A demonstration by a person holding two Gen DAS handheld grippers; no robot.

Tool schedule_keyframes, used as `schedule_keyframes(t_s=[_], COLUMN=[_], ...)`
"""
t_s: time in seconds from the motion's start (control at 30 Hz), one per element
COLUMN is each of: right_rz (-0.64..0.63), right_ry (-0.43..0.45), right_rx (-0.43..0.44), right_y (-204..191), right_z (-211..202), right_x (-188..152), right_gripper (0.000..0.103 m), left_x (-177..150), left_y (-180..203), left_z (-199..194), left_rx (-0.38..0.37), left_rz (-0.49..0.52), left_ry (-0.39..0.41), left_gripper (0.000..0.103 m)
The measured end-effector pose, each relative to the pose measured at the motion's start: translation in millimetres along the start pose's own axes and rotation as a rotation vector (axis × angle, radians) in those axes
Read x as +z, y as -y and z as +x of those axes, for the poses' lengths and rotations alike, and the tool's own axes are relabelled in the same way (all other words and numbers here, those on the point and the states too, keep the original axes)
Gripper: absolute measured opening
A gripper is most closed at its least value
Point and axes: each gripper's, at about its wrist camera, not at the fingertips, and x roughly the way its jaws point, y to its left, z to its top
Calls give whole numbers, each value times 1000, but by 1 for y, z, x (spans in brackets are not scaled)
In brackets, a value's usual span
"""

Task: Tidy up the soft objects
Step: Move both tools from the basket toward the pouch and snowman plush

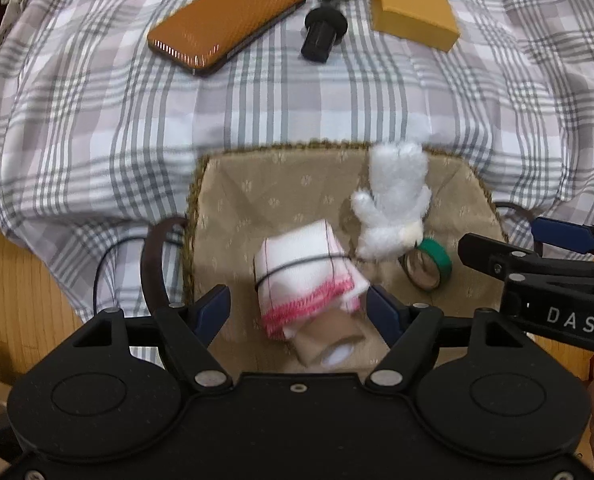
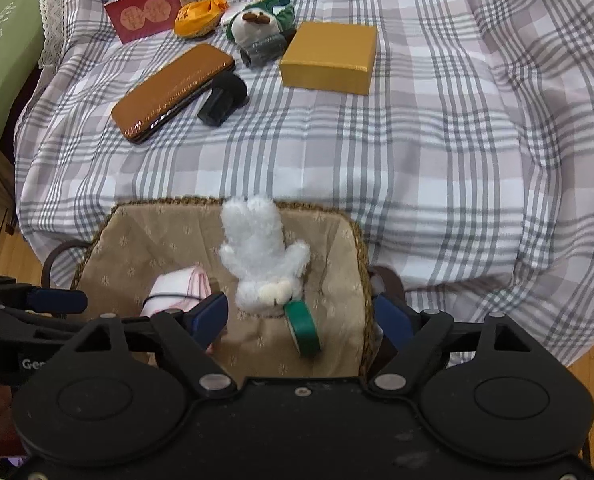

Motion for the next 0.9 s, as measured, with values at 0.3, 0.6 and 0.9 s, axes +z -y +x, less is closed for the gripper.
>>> schedule_keyframes(t_s=[0.3,0.6,0.9], right_rz=[-3,-16,-50], right_ry=[105,191,271], right_rx=[-21,-35,-28], right_y=[5,5,-3], right_z=[-5,3,20], right_x=[38,86,129], right_gripper=[82,84,90], left_x=[34,76,113], left_y=[-7,-20,-31], left_z=[-17,-12,-2], left_rx=[28,75,90], left_rz=[27,9,-4], left_ry=[142,210,258], left_gripper=[81,82,82])
